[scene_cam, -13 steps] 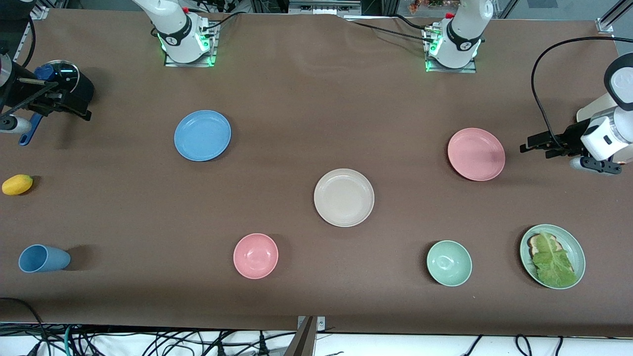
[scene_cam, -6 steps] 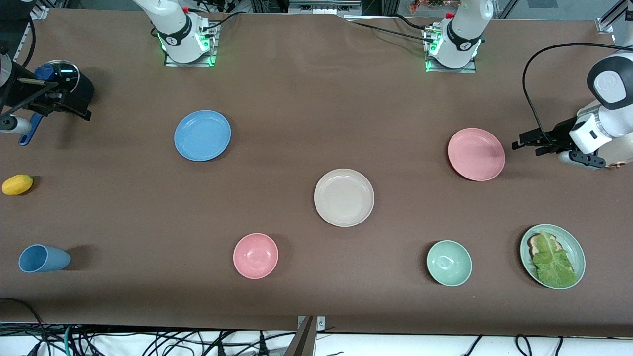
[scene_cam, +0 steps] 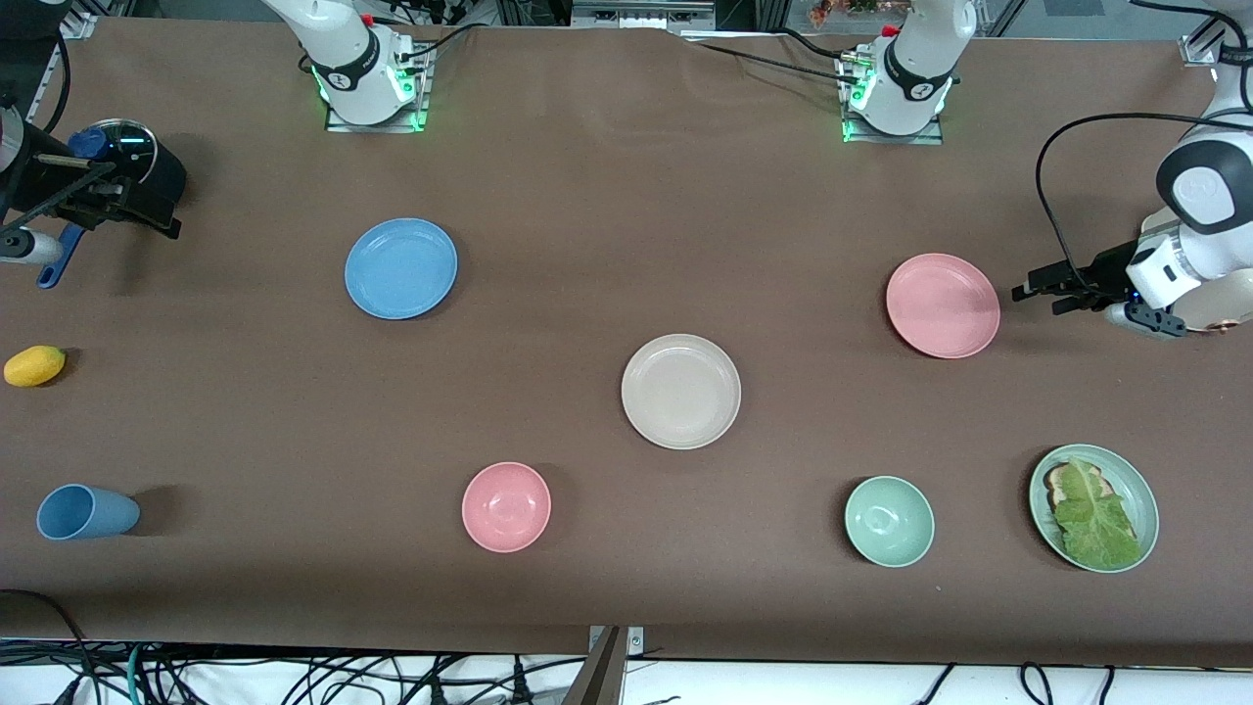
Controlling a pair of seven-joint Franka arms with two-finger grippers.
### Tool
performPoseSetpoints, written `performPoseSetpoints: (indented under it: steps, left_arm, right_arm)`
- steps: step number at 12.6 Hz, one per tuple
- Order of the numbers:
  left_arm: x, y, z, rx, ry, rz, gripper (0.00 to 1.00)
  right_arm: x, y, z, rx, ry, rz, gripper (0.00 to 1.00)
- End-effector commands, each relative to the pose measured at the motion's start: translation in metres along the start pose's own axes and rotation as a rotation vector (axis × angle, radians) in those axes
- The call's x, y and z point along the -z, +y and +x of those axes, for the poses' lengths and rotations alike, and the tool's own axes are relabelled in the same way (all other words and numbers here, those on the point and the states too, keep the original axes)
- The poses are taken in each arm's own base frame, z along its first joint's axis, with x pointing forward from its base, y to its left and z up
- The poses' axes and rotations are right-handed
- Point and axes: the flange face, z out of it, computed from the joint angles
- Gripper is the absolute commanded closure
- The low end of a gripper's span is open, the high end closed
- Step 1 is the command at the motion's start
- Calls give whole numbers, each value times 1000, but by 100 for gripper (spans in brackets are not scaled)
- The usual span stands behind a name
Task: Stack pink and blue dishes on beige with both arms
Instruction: 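Move the left gripper toward the rim of the pink plate, then lower the left gripper and close it on the pink plate rim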
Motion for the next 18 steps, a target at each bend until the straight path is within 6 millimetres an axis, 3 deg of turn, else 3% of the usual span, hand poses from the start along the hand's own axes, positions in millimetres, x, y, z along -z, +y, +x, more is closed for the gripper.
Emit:
performPoseSetpoints:
  steps: [1, 6, 13, 18]
  left_arm:
    - [-24, -14, 0, -16, 39, -24, 0]
    - [-60, -31, -4, -52, 87, -70, 0]
    - [-80, -50, -45, -46, 121, -104, 0]
    - [-89, -52, -49, -8, 149, -127, 2]
  right_arm:
    - [8, 1, -2, 2, -2, 13, 0]
    - [8, 1, -2, 2, -2, 13, 0]
    - [8, 1, -2, 0, -3, 15, 0]
    - [8, 2, -2, -1, -3, 15, 0]
